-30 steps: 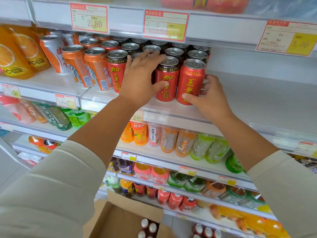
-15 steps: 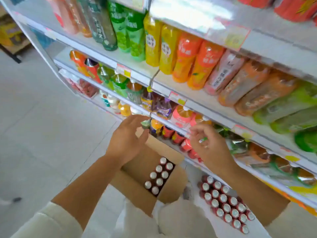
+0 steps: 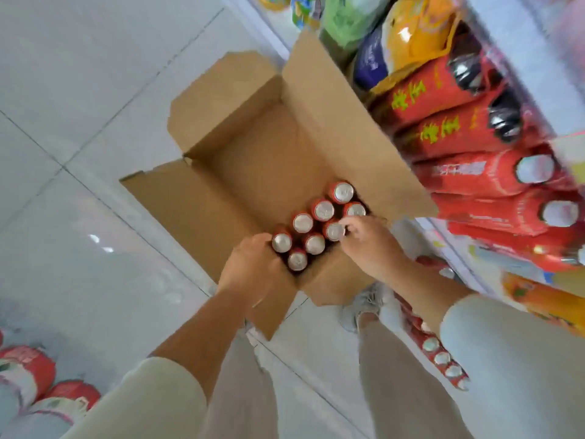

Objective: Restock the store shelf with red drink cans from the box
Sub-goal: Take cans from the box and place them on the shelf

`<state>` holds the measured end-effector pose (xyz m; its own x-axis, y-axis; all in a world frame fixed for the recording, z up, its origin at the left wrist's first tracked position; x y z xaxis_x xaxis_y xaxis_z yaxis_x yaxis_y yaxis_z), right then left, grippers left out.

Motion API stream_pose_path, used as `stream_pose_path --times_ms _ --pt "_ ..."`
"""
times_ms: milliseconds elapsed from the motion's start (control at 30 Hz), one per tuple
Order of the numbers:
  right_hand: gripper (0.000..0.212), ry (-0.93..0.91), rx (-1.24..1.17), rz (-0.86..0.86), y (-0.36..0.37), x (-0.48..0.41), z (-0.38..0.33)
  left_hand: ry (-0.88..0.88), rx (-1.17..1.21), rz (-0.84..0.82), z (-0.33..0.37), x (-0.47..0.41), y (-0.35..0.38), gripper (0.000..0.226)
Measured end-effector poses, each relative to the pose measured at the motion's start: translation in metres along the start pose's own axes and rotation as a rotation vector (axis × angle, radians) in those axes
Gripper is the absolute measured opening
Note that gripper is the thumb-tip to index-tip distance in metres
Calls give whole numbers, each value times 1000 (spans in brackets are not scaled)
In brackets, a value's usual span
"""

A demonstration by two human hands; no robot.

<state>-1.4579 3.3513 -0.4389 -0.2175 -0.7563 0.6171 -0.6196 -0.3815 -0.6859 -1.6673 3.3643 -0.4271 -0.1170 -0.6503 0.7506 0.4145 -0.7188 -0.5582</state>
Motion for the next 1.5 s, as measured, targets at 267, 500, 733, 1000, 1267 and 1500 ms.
stream_pose_path --times_ms 267,500,733,1000,1267,1500 --pt "46 -476 313 4 136 -122 34 -6 -6 48 -56 -129 129 56" --pt "87 -618 551 -166 187 -149 64 -91 -186 -80 -64 -171 169 82" --pt "86 -627 563 1 194 -154 66 -137 -279 -142 -72 -189 169 69" --pt "78 -551 242 115 143 -136 46 -174 31 -3 -59 -162 124 67" --pt "73 -187 -254 277 -12 -45 -30 11 303 144 5 -67 -15 64" --pt "69 -125 -432 496 -193 90 -131 242 342 297 122 72 -195 76"
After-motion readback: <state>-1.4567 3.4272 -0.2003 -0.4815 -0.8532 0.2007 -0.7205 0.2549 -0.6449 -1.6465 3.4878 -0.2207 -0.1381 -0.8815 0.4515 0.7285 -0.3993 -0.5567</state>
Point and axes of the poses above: each hand's wrist, its own x-axis away from the middle knuckle, its own y-axis out of the palm, z = x × y, the point moved 6 cm from there along -x, towards the middle knuckle, and after that the axes turned 10 degrees about z, right-handed, at the moved point
